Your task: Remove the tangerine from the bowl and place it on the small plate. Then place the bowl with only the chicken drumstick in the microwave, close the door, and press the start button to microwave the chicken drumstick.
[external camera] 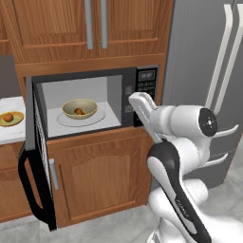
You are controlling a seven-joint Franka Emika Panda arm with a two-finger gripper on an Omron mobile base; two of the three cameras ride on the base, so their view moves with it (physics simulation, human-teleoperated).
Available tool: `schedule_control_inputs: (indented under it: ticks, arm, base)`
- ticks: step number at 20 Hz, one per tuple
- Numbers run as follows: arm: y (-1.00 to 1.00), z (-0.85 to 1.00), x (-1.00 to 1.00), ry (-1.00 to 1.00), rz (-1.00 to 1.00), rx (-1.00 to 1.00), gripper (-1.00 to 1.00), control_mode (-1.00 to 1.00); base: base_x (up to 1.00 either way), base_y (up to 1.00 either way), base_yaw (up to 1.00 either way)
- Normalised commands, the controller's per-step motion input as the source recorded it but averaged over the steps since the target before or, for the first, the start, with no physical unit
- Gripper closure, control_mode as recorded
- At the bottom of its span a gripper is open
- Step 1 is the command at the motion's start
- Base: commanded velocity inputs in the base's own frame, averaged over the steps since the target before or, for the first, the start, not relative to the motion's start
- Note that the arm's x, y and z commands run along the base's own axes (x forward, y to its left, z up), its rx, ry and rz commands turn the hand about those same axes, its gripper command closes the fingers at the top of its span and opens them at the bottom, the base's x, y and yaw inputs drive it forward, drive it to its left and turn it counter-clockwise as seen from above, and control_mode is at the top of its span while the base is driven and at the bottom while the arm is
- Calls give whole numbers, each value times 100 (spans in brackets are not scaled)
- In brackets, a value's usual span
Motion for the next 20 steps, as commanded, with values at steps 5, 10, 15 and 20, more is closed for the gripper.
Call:
schedule_control_inputs:
  ticks: [5, 10, 15, 20]
  arm:
    - [0, 32, -100, 0, 16, -28, -100, -100]
    - [0, 19, -100, 0, 23, -27, -100, -100]
    - [17, -2, -100, -1, 33, -28, -100, -100]
    - [38, -38, -97, -7, 37, -29, -100, -100]
  base:
    - [0, 0, 0]
    - [0, 0, 0]
    - [0, 0, 0]
    - [0, 0, 0]
